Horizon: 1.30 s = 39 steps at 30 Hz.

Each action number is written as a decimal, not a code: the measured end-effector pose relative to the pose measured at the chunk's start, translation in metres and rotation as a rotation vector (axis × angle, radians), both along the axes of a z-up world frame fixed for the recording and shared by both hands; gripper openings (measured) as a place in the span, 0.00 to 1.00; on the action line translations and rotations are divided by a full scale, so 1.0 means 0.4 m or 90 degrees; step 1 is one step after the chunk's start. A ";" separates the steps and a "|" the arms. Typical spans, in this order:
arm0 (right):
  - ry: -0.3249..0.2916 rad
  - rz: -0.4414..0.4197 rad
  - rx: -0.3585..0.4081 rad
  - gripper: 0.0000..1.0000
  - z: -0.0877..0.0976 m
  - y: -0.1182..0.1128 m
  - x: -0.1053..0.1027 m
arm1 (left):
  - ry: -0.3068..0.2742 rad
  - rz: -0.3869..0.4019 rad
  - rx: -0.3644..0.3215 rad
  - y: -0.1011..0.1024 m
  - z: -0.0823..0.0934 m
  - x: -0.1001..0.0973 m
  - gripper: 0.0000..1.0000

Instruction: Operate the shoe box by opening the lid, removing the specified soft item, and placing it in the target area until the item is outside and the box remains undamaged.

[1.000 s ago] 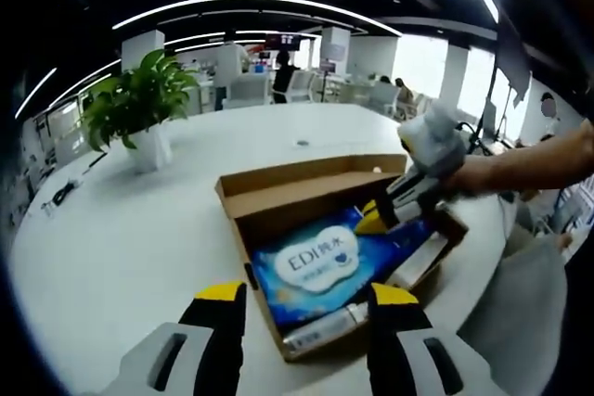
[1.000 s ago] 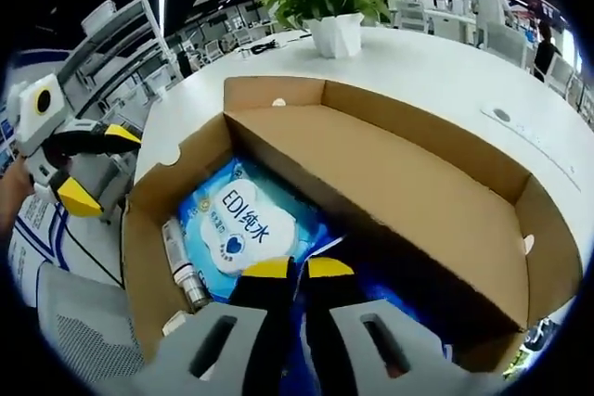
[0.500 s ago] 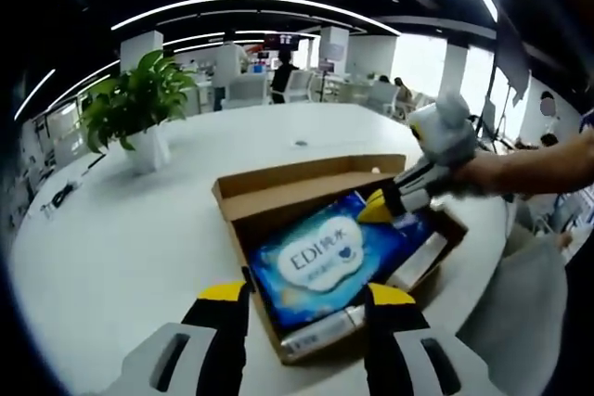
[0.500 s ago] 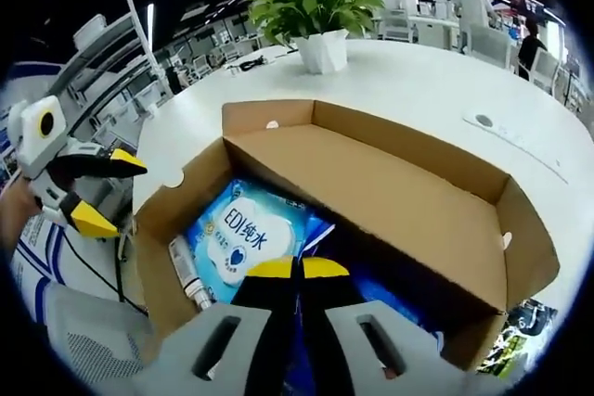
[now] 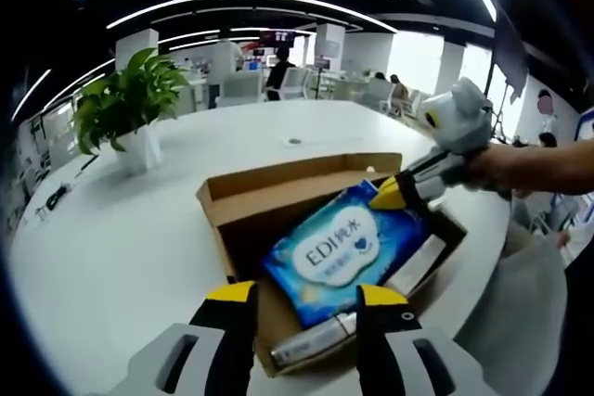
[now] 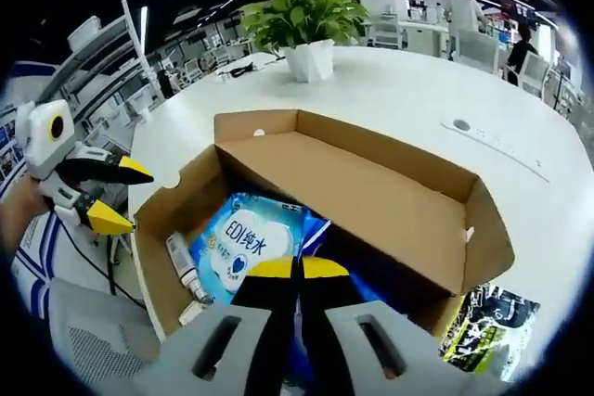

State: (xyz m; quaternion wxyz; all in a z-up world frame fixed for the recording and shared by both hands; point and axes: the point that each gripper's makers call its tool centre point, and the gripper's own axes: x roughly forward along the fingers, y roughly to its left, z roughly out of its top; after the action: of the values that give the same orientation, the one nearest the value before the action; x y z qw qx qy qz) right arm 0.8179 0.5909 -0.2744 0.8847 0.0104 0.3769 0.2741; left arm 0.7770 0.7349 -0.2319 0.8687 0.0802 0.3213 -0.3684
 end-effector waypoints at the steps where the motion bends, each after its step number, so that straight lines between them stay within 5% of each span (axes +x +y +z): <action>1: 0.000 -0.001 -0.003 0.00 -0.001 -0.006 -0.002 | 0.002 -0.002 0.002 0.004 -0.004 0.003 0.42; 19: 0.010 -0.009 -0.023 0.00 -0.004 -0.059 -0.018 | 0.079 -0.043 0.045 -0.090 -0.094 0.027 0.38; 39: -0.010 0.024 -0.063 0.00 -0.022 -0.072 -0.021 | 0.193 0.001 0.064 -0.092 -0.212 0.031 0.28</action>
State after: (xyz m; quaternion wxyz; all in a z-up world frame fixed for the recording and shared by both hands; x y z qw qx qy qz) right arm 0.8094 0.5622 -0.2831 0.8816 -0.0428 0.3835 0.2718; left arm 0.7896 0.6982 -0.3167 0.8053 0.0667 0.4667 -0.3594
